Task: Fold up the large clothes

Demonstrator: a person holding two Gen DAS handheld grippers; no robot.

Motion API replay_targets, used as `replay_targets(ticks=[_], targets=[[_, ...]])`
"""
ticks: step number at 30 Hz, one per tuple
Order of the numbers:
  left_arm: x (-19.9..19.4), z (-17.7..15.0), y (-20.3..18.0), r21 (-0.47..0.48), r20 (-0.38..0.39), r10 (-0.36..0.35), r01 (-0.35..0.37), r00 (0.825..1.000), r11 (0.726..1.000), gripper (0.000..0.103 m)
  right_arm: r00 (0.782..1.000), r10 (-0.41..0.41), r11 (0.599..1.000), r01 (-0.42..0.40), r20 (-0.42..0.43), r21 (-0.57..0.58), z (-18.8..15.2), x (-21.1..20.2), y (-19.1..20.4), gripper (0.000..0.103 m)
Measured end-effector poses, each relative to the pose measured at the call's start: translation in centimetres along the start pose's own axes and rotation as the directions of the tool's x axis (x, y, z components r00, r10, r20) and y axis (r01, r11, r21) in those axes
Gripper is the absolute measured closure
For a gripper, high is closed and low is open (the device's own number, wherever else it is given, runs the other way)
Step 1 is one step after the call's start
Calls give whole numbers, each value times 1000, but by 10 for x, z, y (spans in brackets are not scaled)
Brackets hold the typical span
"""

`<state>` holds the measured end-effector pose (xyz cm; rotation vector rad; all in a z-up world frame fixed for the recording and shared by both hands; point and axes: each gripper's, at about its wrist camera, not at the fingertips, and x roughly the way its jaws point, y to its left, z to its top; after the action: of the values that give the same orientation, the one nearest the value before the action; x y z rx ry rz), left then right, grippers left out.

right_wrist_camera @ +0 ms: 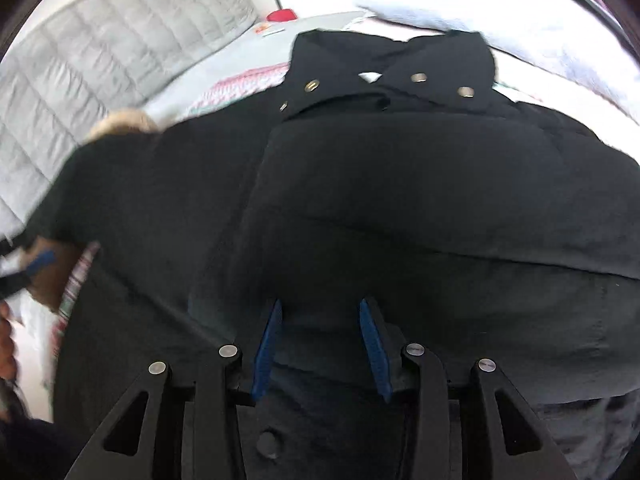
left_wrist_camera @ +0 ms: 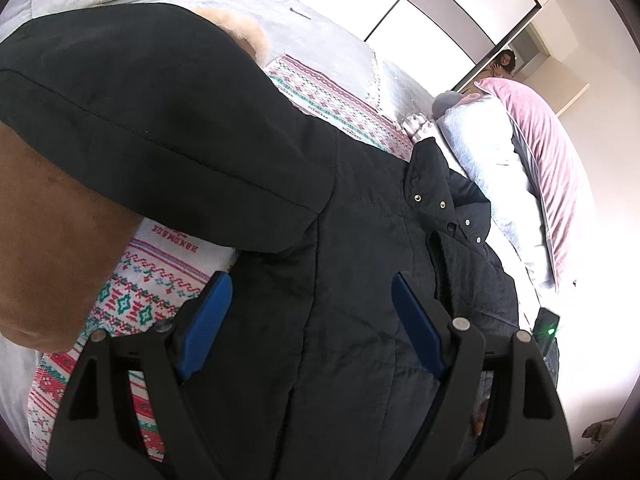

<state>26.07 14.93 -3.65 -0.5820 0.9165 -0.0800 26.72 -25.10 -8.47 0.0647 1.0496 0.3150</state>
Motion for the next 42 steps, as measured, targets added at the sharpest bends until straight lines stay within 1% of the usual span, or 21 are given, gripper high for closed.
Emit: replay_targets(ticks=[2, 5, 7, 9, 11, 12, 13, 15, 17, 20, 23, 26, 28, 29, 31, 32, 34, 36, 38, 39, 42], targets=[[1, 0, -2, 5, 0, 2, -2, 1000, 1000, 21, 999, -53, 997, 53, -8, -58, -3, 7, 18, 47], [1, 0, -4, 12, 2, 4, -4, 1000, 1000, 21, 995, -94, 988, 90, -29, -122, -1, 10, 31, 45], [0, 0, -6, 20, 6, 1, -1, 1000, 1000, 21, 998, -66, 994, 63, -25, -90, 5, 6, 25, 45], [-2, 0, -6, 24, 13, 1, -1, 1000, 1000, 21, 1000, -18, 1000, 18, 17, -6, 12, -6, 12, 45], [-6, 0, -5, 23, 26, -4, 4, 1000, 1000, 21, 998, -17, 998, 15, 54, 55, 9, -16, 0, 45], [-9, 1, -3, 19, 33, -5, 4, 999, 1000, 21, 999, -25, 998, 22, 49, 65, 7, -15, -4, 45], [-11, 2, -1, 14, 38, -7, 7, 999, 1000, 21, 999, -29, 998, 28, 18, 60, 3, -10, -6, 45], [-15, 4, 5, -6, 49, -16, 16, 999, 1000, 21, 997, -50, 999, 51, -59, 18, -4, 3, -1, 45], [-20, 6, 10, -29, 59, -23, 25, 998, 999, 21, 994, -88, 995, 85, -66, -47, -5, -2, 7, 45], [-31, 11, 19, -58, 79, -49, 54, 996, 997, 21, 994, -112, 990, 110, -20, -85, 2, -29, 14, 45], [-54, 20, 40, -116, 149, -52, 69, 987, 991, 21, 989, -149, 980, 149, 15, -134, 5, -61, 17, 45], [-83, 28, 81, -239, 226, -61, 116, 972, 964, 21, 986, -167, 971, 169, 27, -166, 2, -88, 10, 44], [-97, 27, 114, -355, 243, 11, 79, 970, 932, 21, 985, -167, 971, 172, 39, -167, -13, -101, 3, 44], [-104, 23, 136, -434, 245, 54, 60, 968, 899, 21, 987, -157, 973, 162, 46, -163, -20, -107, 0, 43], [-108, 22, 161, -511, 258, 56, 87, 965, 855, 21, 992, -106, 984, 115, 70, -138, -32, -116, -6, 43], [-108, 23, 172, -536, 261, 47, 104, 964, 838, 21, 994, -84, 989, 91, 64, -117, -36, -116, -10, 43], [-107, 28, 187, -569, 283, 40, 134, 958, 811, 21, 994, -104, 987, 109, 45, -115, -36, -117, -13, 43], [-102, 38, 198, -581, 307, 32, 161, 951, 798, 21, 993, -90, 988, 98, 76, -120, -36, -125, -10, 43], [-95, 48, 205, -595, 311, 32, 168, 950, 786, 21, 994, -61, 993, 70, 94, -97, -34, -131, -12, 43], [-92, 52, 207, -594, 318, 31, 174, 948, 785, 21, 993, -57, 994, 66, 99, -90, -35, -133, -12, 43], [-87, 57, 213, -603, 343, 63, 168, 937, 780, 21, 993, -61, 994, 70, 103, -88, -40, -136, -13, 43]])
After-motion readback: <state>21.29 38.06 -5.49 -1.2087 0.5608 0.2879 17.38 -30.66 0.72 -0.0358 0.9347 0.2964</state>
